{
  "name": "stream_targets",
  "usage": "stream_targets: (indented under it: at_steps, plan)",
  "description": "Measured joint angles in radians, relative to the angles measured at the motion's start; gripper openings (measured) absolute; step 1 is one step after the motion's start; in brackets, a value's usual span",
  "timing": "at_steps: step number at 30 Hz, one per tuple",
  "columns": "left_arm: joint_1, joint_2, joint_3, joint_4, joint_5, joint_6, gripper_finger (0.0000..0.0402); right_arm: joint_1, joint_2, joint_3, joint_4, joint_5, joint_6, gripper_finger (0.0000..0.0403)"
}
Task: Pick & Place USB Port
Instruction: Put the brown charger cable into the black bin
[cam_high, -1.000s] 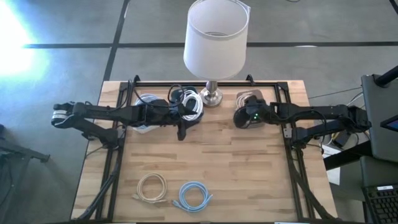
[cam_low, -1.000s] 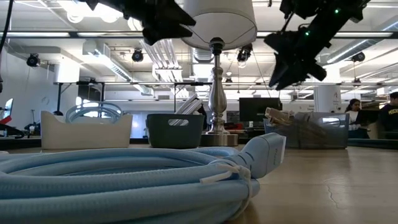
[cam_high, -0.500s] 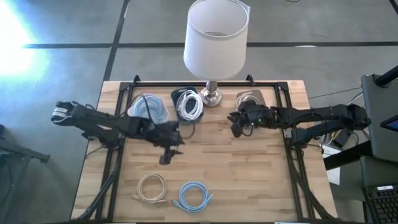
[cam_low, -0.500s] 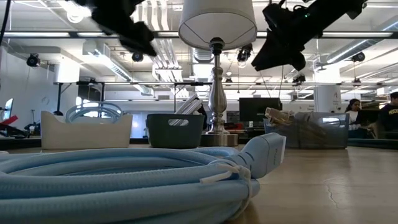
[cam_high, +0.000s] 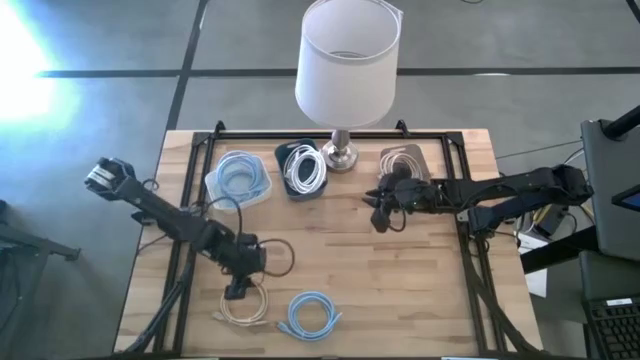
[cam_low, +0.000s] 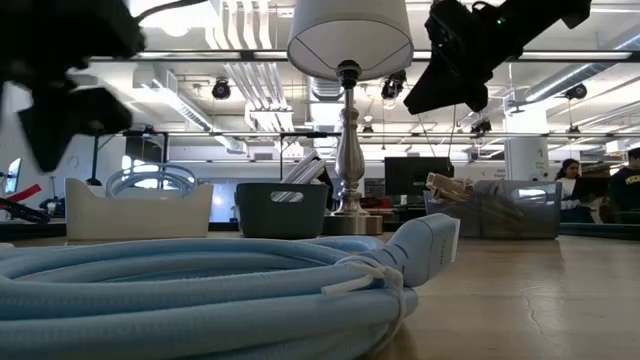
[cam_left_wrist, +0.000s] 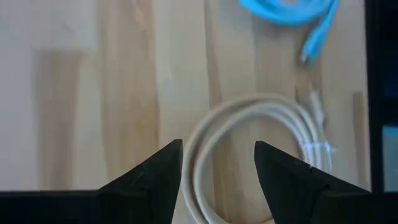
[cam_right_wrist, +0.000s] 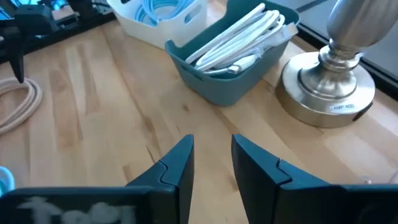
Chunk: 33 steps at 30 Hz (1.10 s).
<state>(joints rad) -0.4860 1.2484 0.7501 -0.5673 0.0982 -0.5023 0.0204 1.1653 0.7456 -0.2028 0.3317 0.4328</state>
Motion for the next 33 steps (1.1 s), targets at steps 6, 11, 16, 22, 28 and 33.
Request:
stream_targets:
  at_steps: [6,11,16,22,28,33]
  plan:
    - [-0.054,0.0,-0.137,0.14,-0.029,-0.057,0.0204,0.0,0.048,-0.001,0.0,0.0,0.002,0.0104]
    - [-0.054,0.0,-0.206,0.165,-0.073,-0.068,0.0204,-0.001,0.084,-0.001,-0.001,-0.02,0.005,0.0097]
    - [-0.055,0.0,-0.262,0.291,-0.034,-0.13,0.0204,0.0,0.107,-0.002,0.0,-0.071,0.002,0.009]
    - [-0.054,0.002,-0.297,0.344,-0.037,-0.131,0.0195,-0.001,0.112,-0.002,0.0,-0.072,-0.001,0.0091]
    - [-0.054,0.004,-0.313,0.356,-0.046,-0.107,0.0143,-0.001,0.112,-0.002,0.014,-0.071,-0.042,0.01]
    - [-0.051,0.009,-0.289,0.368,-0.101,-0.055,0.0063,-0.001,0.112,-0.002,0.066,-0.071,-0.044,0.0105]
